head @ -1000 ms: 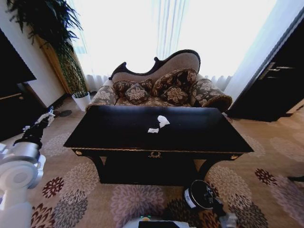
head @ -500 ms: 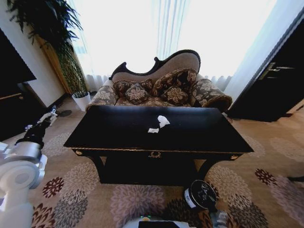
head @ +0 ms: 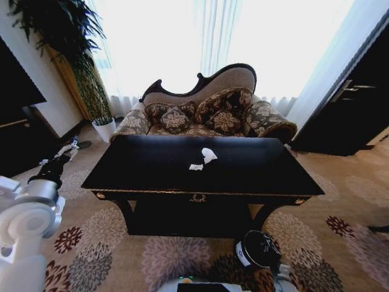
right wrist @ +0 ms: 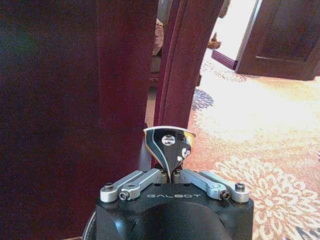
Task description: Move to the front of the table and place the trash on the table into the trash bin.
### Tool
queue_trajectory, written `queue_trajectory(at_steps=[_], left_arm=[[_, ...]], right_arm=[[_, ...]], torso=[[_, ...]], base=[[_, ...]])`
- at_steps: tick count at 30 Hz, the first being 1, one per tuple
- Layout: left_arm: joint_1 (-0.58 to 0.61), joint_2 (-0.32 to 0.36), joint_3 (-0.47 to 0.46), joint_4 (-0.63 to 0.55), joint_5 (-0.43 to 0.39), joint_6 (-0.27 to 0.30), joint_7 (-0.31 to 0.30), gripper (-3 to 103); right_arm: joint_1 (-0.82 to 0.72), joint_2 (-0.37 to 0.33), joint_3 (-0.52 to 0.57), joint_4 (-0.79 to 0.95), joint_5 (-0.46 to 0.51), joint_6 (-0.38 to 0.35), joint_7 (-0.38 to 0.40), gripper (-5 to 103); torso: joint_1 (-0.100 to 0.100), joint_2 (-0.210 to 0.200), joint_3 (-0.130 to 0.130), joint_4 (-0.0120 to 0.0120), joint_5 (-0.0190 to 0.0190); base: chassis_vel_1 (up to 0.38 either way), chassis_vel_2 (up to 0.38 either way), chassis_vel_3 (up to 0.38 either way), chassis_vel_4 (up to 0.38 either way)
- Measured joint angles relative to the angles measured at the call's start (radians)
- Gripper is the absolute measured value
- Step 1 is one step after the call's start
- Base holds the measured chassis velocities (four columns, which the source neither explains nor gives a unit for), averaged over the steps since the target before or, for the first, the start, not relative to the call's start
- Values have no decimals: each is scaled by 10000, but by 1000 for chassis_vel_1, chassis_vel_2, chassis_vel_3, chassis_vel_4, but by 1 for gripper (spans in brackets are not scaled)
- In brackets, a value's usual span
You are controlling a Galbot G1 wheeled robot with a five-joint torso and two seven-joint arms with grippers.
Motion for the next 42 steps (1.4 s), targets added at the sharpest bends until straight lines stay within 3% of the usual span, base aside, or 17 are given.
queue_trajectory(at_steps=[15,18,21,23,30,32,35,36,37,39,41,42], left_arm=[[-128,57,52,143,-12,-17,12,100],[-132,78,-1,126,-54,-20,14,100],[-99,82,-49,74,-69,-24,16,100],[-86,82,-56,58,-70,-24,17,100],[-52,82,-118,-48,-82,-25,17,100],[-48,81,-119,-61,-83,-25,17,100],[-8,49,-123,-152,-86,-25,16,100],[-8,49,-123,-152,-86,-25,16,100],[-3,43,-123,-167,-86,-25,16,100],[5,20,-126,-226,-86,-26,11,100],[2,18,-134,-245,-90,-26,8,100],[-2,17,-144,-261,-98,-26,7,100]], right_arm=[[412,-10,142,-354,-617,-354,828,-3],[357,-20,171,-324,-628,-445,889,7],[269,-34,200,-291,-615,-479,911,22],[244,-34,201,-266,-605,-485,912,22],[-205,26,198,174,-467,-735,897,55],[-252,26,198,214,-462,-770,892,55],[-532,16,230,458,-452,-869,818,71],[-532,16,230,458,-452,-869,818,71],[-597,14,240,531,-444,-880,778,71],[-994,22,293,1015,-326,-846,293,88],[-1122,37,319,1198,-318,-738,57,88],[-1259,58,361,1407,-344,-573,-247,93]], torso=[[0,0,0,-1,0],[0,0,0,-1,0],[0,0,0,-1,1],[0,0,0,-1,0],[0,0,0,-2,1],[0,0,-1,-2,0],[0,0,-1,-1,1],[0,0,-1,-1,1],[0,0,-1,-2,0],[0,0,-1,-2,0],[0,0,-1,-3,0],[0,0,-1,-3,0]], base=[[0,0,0,0],[0,0,0,0],[0,0,0,0],[0,0,0,0],[0,0,0,0],[0,0,0,0],[0,0,0,0],[0,0,0,0],[0,0,0,0],[0,0,0,0],[0,0,0,0],[0,0,0,0]])
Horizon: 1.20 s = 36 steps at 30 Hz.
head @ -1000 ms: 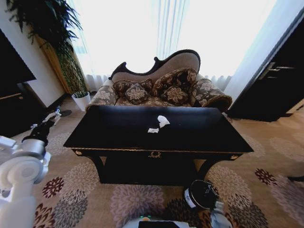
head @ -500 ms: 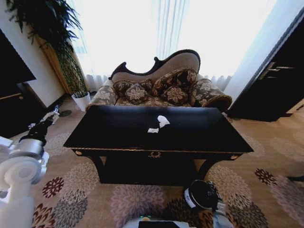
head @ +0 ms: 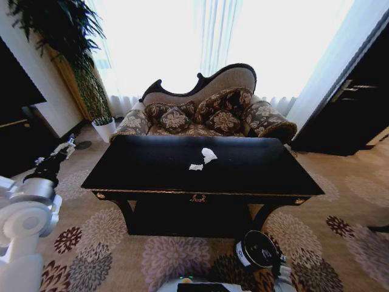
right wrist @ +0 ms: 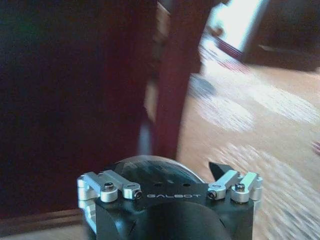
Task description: Move to the front of the table and place the trash on the table into the trash bin.
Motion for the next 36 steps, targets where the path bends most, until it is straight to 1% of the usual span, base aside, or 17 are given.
queue_trajectory(at_steps=[1,3,4,7,9,10,11,12,14,16,18,22,23,26,31,34,36], left_arm=[[-2,-1,-24,-25,-20,0,-4,100],[-4,-2,-78,-71,-64,0,-12,100],[-4,-2,-78,-71,-64,0,-12,100],[30,-23,-162,-121,-81,0,-21,100],[45,-31,-183,-134,-82,0,-21,100],[104,-59,-273,-170,-86,0,-22,100],[143,-70,-324,-187,-87,0,-23,100],[143,-70,-324,-187,-87,0,-23,100],[365,-137,-622,-281,-89,1,-31,100],[427,-173,-761,-342,-89,7,-53,100],[414,-180,-766,-360,-89,16,-64,100],[216,-223,-520,-351,-39,50,-123,100],[216,-223,-520,-351,-39,50,-123,100],[155,-188,-424,-210,-93,75,-196,100],[57,-5,-564,-9,-214,78,-198,100],[48,34,-614,53,-275,78,-197,100],[55,34,-612,114,-282,78,-192,100]], right_arm=[[-186,34,67,283,-71,221,-405,97],[-641,105,176,1015,-11,556,-1102,99],[-641,105,176,1015,-11,556,-1102,99],[-1587,202,391,2330,872,676,-2013,100],[-1763,225,426,2567,1037,677,-2166,100],[-2316,297,538,3284,1557,637,-2517,100],[-2534,333,582,3557,1733,579,-2642,100],[-2534,333,582,3557,1733,579,-2642,100],[-3083,388,681,4393,1998,488,-3008,100],[-3388,399,819,4998,2102,491,-3141,100],[-3542,418,889,5280,2191,490,-3185,100],[-4303,563,1332,6751,2747,198,-3270,100],[-4303,563,1332,6751,2747,198,-3270,100],[-4677,656,1706,7674,2971,93,-3412,100],[-5003,745,2143,8583,3265,83,-3706,100],[-5097,765,2384,9025,3510,35,-3737,100],[-5033,765,2794,9404,3578,67,-3583,100]], torso=[[0,1,0,1,-1],[-1,1,0,2,1],[-1,1,0,2,1],[0,1,0,1,-1],[-1,0,0,0,-1],[-1,0,0,0,-1],[-1,1,0,0,-2],[-1,1,0,0,-2],[-1,1,0,-3,0],[-1,1,0,6,-1],[-1,1,0,7,0],[-1,1,0,-3,-1],[-1,1,0,-3,-1],[-1,1,0,3,-1],[-1,1,0,1,0],[-1,1,0,1,1],[-1,1,0,1,1]], base=[[0,0,0,0],[0,0,0,0],[0,0,0,0],[0,0,0,0],[0,0,0,0],[0,0,0,0],[0,0,0,0],[0,0,0,0],[0,0,0,0],[0,0,0,0],[0,0,0,0],[0,0,0,0],[0,0,0,0],[0,0,0,0],[0,0,0,0],[0,0,0,0],[0,0,0,0]])
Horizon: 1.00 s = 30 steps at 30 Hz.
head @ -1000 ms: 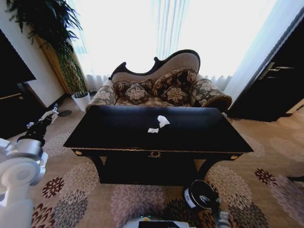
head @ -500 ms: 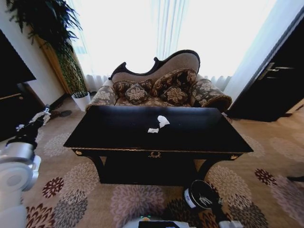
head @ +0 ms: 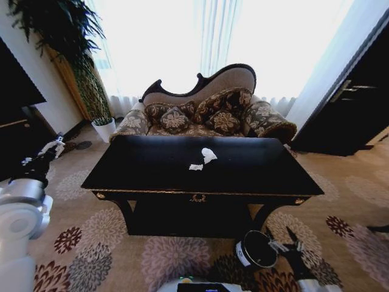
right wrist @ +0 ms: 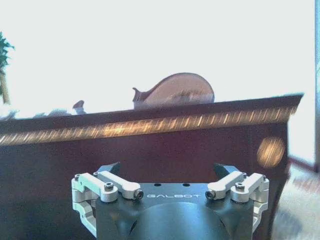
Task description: Move to the front of the table and place the trash on the table into the trash bin.
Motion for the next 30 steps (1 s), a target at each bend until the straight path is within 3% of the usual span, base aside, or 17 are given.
queue_trajectory(at_steps=[8,16,30], left_arm=[[23,-18,87,113,149,-5,39,100],[59,-67,238,132,314,-12,53,100],[135,95,-184,-127,56,69,22,100]], right_arm=[[13,-91,1050,1274,1088,-380,554,100],[174,-251,1318,3494,2026,-1368,1887,100],[1485,-1204,-125,5437,1938,-3056,4158,100]], torso=[[1,0,1,0,-1],[1,0,1,0,-1],[1,-1,1,6,-1]], base=[[0,0,0,0],[0,0,0,0],[0,0,0,0]])
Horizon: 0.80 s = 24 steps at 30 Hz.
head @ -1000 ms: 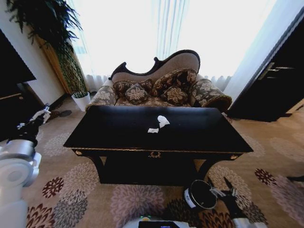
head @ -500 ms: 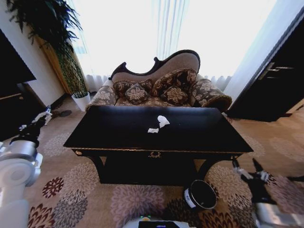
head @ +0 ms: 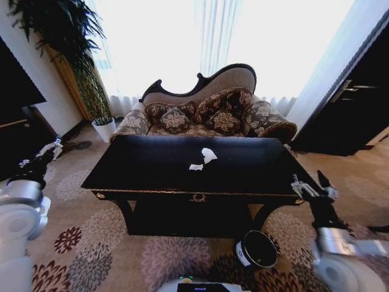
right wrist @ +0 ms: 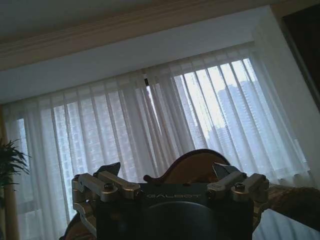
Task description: Move to the front of the table and place the trash on the table into the trash bin.
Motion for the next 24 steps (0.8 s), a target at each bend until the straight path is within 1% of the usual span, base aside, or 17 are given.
queue_trajectory(at_steps=[1,4,6,7,9,10,11,12,13,15,17,18,20,21,22,23,24], left_arm=[[-59,21,95,-29,1,20,-7,100],[-269,186,682,-229,7,164,36,100],[-210,214,691,-291,17,179,67,100],[-95,255,666,-335,75,190,117,100],[121,329,521,-334,266,184,279,100],[181,353,481,-319,313,173,348,100],[181,353,481,-319,313,173,348,100],[258,404,438,-291,338,139,480,100],[338,494,418,-251,201,90,655,100],[393,605,462,-244,-238,72,837,100],[413,650,515,-254,-419,66,964,100],[467,762,654,-256,-521,-67,1602,100],[573,906,884,-202,4,-362,2687,100],[573,906,884,-202,4,-362,2687,100],[611,945,959,-180,205,-436,2984,100],[701,1020,1165,-154,587,-571,3609,100],[734,1046,1301,-139,727,-628,3890,100]], right_arm=[[45,-62,-39,55,-2,-67,69,100],[274,-392,-196,207,-10,-404,341,100],[392,-558,-296,207,-25,-516,382,100],[604,-892,-484,183,-87,-694,412,100],[902,-1522,-814,30,-217,-922,419,100],[996,-1720,-910,-40,-242,-966,420,100],[996,-1720,-910,-40,-242,-966,420,100],[1149,-2033,-1054,-164,-269,-1017,419,100],[1377,-2418,-1244,-374,-281,-1051,419,100],[1675,-2830,-1470,-679,-268,-1059,424,100],[1812,-2988,-1563,-811,-245,-1059,439,100],[2162,-3363,-1826,-1169,-87,-1059,529,100],[2555,-3796,-2163,-1551,155,-1059,613,100],[2555,-3796,-2163,-1551,155,-1059,613,100],[2679,-3934,-2271,-1661,204,-1056,622,100],[2961,-4324,-2553,-1940,272,-1041,624,100],[3098,-4596,-2724,-2098,280,-1008,612,100]], torso=[[0,0,0,3,1],[0,0,-1,-19,-1],[0,0,-1,-19,2],[1,0,0,-8,3],[0,1,0,-1,1],[1,0,0,0,0],[1,0,0,0,0],[0,0,0,0,1],[0,0,-1,-2,-1],[0,0,-1,-4,-1],[0,0,0,-3,1],[0,-1,0,-4,4],[1,0,1,-7,7],[1,0,1,-7,7],[1,0,0,-6,4],[1,0,1,-5,3],[1,0,0,-4,4]], base=[[0,0,0,0],[0,0,0,0],[0,0,0,0],[0,0,0,0],[0,0,0,0],[0,0,0,0],[0,0,0,0],[0,0,0,0],[0,0,0,0],[0,0,0,0],[0,0,0,0],[0,0,0,0],[0,0,0,0],[0,0,0,0],[0,0,0,0],[0,0,0,0],[0,0,0,0]])
